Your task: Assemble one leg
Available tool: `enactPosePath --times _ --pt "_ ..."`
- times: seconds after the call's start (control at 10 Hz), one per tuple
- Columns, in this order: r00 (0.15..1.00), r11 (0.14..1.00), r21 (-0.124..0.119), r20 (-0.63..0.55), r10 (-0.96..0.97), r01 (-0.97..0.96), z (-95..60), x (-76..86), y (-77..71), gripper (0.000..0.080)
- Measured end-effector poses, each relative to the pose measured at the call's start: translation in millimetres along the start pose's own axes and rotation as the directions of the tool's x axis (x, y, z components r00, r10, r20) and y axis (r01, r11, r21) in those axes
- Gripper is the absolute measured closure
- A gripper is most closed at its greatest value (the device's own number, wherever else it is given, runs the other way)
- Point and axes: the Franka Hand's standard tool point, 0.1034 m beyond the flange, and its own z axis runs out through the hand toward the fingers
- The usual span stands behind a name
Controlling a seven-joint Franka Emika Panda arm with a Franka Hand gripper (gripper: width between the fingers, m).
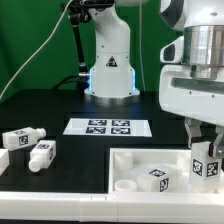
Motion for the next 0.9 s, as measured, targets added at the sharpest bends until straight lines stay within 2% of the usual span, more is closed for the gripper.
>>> enactPosePath --times 0.1,0.2,0.3,0.4,0.7,0.9 --pt "0.999 0.999 0.000 -0.001 -0.038 0.038 0.0 0.0 0.0 0.0331" --pt "0.993 0.993 -0.001 -0.003 -0.119 0.119 0.0 -0.8 -0.2 0.0331" --pt "0.975 0.975 -0.003 -0.006 -0.221 0.221 0.0 -1.5 -0.5 0.0194" --pt "0.954 0.954 -0.003 -0.006 -0.298 0.298 0.0 -2.3 -0.8 0.0158" --pt "0.819 0.819 -0.008 -0.006 -0.574 0.574 2.0 -2.1 0.0 0.0151" --pt "0.752 0.752 -0.010 -0.005 -0.659 0.659 2.2 -1.2 0.4 0.0151"
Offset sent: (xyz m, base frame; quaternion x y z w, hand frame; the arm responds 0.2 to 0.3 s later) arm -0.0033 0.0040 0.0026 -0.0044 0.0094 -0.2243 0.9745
